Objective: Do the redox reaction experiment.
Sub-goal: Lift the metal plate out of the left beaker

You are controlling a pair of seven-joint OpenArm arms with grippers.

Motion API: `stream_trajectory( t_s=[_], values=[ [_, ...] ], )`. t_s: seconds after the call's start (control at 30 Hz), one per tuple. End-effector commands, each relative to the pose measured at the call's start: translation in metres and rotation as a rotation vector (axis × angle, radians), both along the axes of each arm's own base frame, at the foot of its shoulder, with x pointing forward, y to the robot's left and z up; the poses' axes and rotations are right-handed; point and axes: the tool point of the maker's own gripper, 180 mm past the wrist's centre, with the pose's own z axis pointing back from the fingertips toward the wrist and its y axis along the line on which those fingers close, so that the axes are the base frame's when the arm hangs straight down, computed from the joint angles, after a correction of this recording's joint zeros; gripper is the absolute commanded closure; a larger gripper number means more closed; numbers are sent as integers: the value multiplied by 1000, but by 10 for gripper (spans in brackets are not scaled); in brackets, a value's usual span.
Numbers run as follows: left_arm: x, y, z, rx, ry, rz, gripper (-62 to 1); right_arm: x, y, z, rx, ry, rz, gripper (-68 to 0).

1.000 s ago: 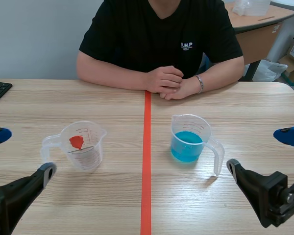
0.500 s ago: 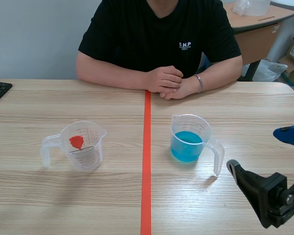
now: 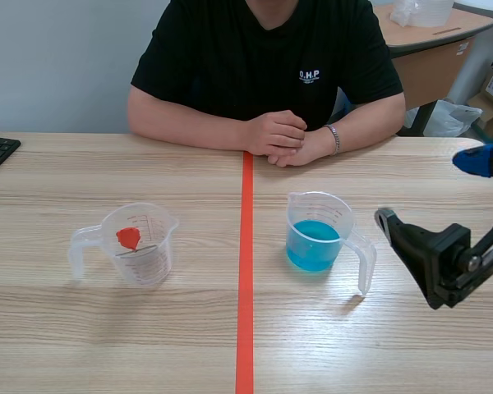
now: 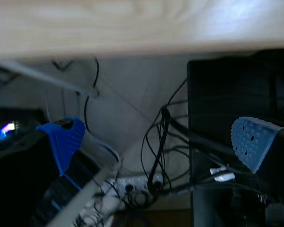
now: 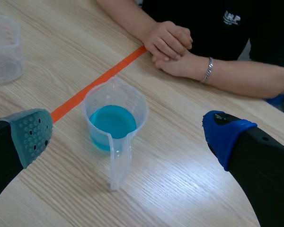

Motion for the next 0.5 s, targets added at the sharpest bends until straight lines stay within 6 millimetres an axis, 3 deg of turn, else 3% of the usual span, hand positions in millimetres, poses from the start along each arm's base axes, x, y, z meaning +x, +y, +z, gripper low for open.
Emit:
stream_trajectory(
  t_s=[0.0,0.17,0.47],
  values=[
    [-3,-5,2,-16,-22,27,-623,4,10,15,12,-46,46,-679],
    [-22,-11,-7,-38,10,80,-623,7,41,19,26,-59,154,-679],
    [-14,-28,-9,-95,8,4,-623,-1,105,11,-23,-67,353,-679]
  ],
)
